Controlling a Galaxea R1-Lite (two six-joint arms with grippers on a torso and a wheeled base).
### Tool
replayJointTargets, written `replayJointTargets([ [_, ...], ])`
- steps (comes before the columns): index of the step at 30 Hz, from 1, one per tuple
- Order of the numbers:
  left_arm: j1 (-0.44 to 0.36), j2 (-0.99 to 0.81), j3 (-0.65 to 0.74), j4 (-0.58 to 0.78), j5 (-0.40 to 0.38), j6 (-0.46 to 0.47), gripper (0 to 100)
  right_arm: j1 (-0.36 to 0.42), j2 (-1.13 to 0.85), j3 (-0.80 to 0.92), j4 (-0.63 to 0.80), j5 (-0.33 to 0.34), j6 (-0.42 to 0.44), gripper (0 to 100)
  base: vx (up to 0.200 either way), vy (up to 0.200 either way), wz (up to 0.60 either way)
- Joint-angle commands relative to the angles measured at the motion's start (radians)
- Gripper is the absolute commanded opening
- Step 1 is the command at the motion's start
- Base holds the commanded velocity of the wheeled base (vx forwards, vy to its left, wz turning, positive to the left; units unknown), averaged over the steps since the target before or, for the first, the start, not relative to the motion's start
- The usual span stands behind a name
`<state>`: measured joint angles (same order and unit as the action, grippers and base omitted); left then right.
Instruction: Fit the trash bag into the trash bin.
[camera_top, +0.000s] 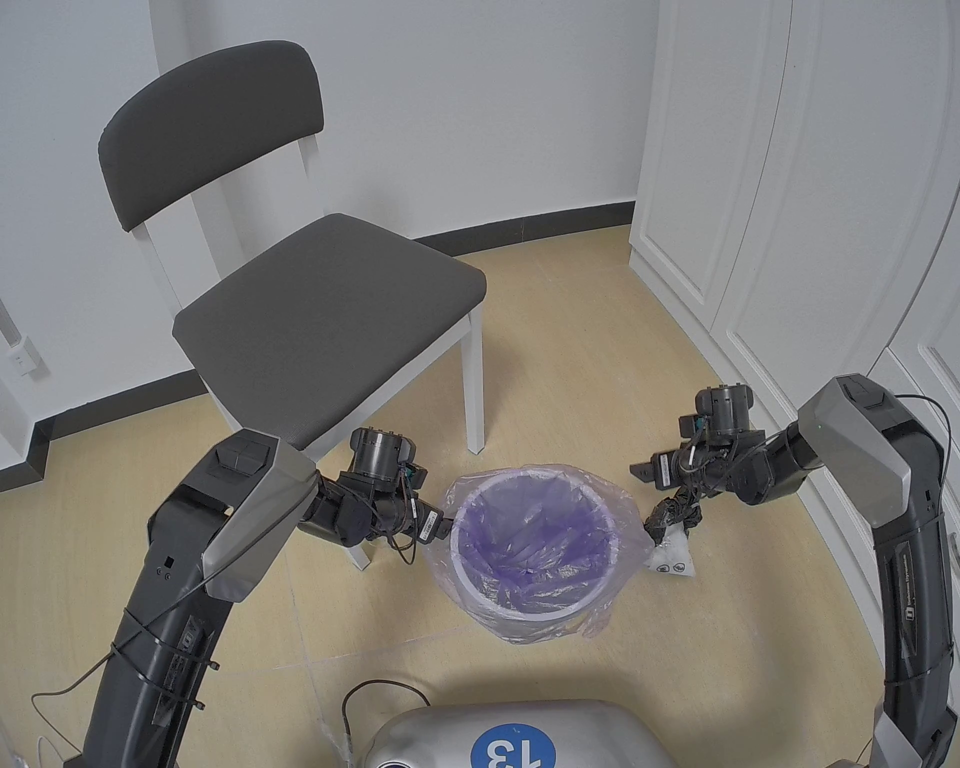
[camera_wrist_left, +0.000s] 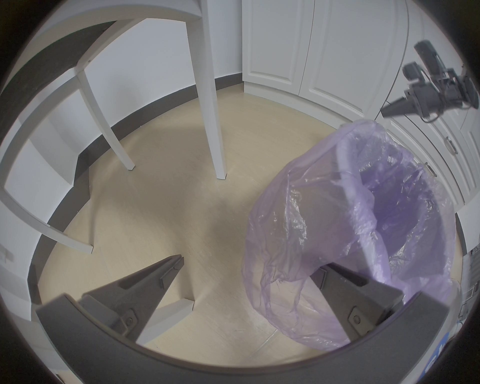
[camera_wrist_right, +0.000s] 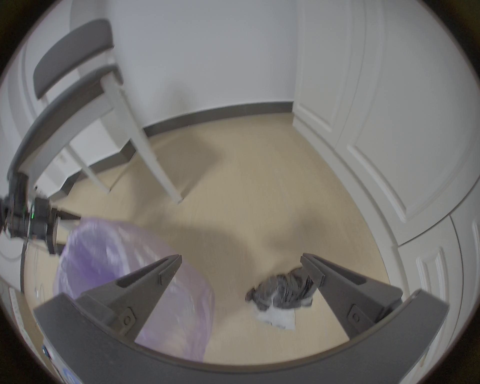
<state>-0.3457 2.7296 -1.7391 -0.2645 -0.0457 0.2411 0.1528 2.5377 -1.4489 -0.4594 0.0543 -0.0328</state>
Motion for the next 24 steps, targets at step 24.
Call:
replayJointTargets([
  [24, 0.028, -0.200, 0.461, -0.381, -0.002, -0.036, 100, 0.031, 0.067, 0.090, -0.022, 0.062, -0.167, 100, 0.000, 0.000, 0.00],
])
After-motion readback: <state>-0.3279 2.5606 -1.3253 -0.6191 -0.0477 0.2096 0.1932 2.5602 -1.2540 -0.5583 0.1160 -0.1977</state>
